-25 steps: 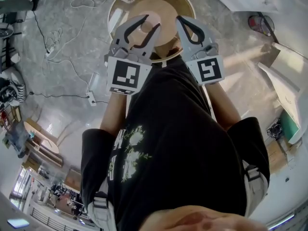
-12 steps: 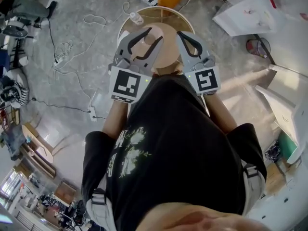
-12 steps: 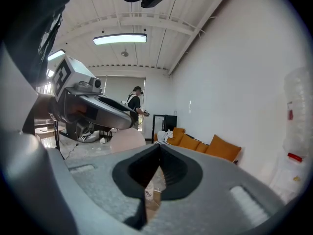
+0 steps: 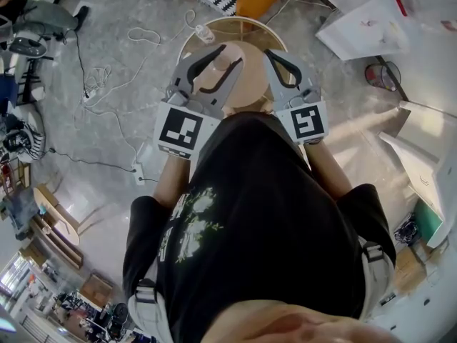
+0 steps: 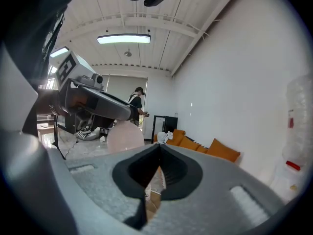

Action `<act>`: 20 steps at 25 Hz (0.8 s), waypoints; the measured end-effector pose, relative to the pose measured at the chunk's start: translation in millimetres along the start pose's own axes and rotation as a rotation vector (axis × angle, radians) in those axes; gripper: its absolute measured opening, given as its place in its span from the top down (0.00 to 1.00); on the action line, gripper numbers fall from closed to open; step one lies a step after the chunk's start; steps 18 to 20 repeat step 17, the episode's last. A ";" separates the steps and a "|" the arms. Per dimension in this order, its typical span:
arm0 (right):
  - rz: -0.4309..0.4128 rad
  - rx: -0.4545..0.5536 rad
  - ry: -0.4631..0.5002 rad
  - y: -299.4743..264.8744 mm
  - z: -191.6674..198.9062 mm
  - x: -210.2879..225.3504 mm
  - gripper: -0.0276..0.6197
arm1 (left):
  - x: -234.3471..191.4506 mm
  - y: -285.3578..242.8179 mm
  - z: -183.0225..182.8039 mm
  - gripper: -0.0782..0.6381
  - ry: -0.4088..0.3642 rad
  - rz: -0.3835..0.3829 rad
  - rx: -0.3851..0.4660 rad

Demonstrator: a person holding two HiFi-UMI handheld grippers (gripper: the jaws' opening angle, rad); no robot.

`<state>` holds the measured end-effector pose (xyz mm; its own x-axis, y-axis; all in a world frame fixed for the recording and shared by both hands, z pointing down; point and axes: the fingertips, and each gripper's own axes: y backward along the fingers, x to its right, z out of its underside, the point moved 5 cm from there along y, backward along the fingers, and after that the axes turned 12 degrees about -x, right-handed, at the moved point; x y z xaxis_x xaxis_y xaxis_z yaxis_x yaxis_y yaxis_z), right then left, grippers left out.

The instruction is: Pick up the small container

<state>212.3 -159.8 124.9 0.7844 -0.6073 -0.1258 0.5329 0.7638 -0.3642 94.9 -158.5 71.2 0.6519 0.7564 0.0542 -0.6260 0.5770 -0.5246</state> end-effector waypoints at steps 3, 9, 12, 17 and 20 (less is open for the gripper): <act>-0.002 0.001 -0.004 -1.2 0.9 -1.6 0.97 | -2.1 1.7 1.9 0.69 -0.008 -0.006 0.001; -0.003 0.013 -0.003 15.1 3.6 1.6 0.97 | 12.3 3.6 -3.7 0.69 -0.012 -0.018 0.000; -0.002 0.014 -0.005 16.4 5.8 0.9 0.97 | 14.7 3.4 -2.0 0.69 -0.010 -0.017 0.000; -0.004 0.012 -0.002 11.4 -3.1 -1.8 0.97 | 6.8 9.6 -3.7 0.69 -0.008 -0.021 0.002; -0.004 0.012 -0.002 11.4 -3.1 -1.8 0.97 | 6.8 9.6 -3.7 0.69 -0.008 -0.021 0.002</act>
